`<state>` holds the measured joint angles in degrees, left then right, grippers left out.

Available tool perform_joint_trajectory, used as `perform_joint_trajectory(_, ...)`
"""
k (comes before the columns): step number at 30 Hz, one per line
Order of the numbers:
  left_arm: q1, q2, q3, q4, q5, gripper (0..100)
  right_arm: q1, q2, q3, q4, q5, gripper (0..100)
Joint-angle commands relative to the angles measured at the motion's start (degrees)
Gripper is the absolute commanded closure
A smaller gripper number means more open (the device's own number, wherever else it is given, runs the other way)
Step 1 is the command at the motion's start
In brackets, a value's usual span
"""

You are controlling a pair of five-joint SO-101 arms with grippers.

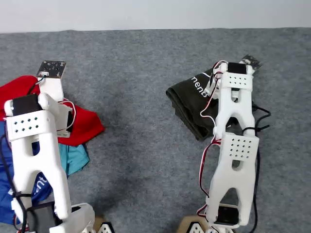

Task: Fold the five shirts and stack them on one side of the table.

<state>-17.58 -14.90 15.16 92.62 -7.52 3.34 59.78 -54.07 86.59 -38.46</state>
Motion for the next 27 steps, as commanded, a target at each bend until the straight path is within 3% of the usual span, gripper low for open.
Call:
perform_joint_trajectory(1,0.35,-2.29,-0.31,0.97,0.44,100,-1.10,1.27,-0.35,-0.92,-0.53,64.9)
perform_joint_trajectory(9,0.35,-2.29,-0.31,0.97,0.44,100,-0.66,1.19,-0.35,-0.66,0.44,98.5)
perform_joint_trajectory(18,0.35,-2.29,-0.40,2.11,0.44,100,3.38,-1.80,-9.23,10.07,3.78,98.8)
perform_joint_trajectory(27,0.26,-2.29,-0.57,2.20,0.44,100,14.55,-3.82,-18.81,15.96,30.86,98.8)
